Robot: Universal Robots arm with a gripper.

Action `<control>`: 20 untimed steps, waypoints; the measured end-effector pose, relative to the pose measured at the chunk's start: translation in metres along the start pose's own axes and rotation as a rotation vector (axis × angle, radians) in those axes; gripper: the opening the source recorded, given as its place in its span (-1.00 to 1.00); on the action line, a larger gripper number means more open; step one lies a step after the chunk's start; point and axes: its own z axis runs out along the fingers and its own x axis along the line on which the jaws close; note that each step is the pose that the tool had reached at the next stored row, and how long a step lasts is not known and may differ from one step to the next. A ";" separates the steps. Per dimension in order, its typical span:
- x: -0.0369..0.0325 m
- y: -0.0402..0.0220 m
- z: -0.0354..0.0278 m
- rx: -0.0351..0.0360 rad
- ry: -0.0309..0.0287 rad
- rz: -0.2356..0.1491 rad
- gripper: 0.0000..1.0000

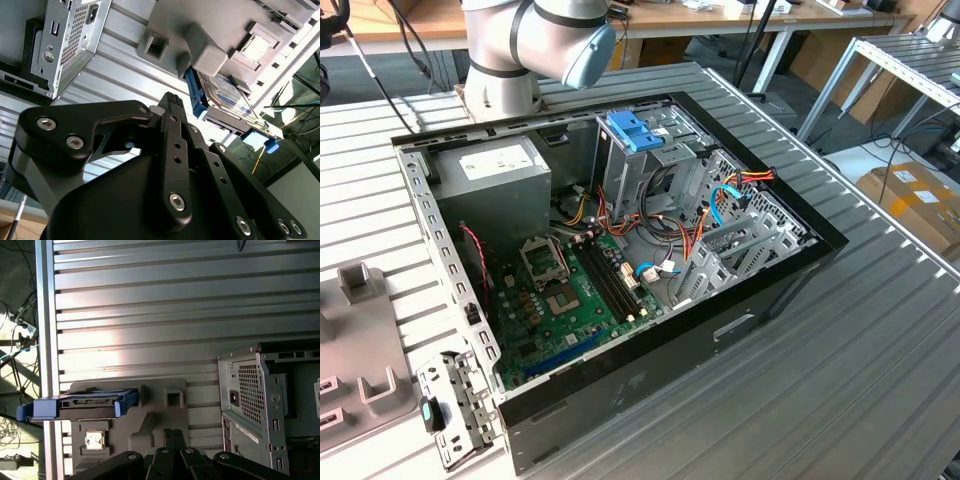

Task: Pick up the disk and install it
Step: 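Reach for the disk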

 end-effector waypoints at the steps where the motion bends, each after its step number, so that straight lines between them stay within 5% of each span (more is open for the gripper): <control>1: 0.0000 0.0000 0.0000 0.0000 0.0001 0.000 -0.79; 10: 0.0040 0.0037 0.0009 0.0027 0.0029 -0.070 -0.79; 14: 0.0158 0.0050 0.0024 0.0033 0.0031 -0.076 -0.79; 20: 0.0437 0.0054 0.0072 0.0035 0.0031 -0.077 -0.79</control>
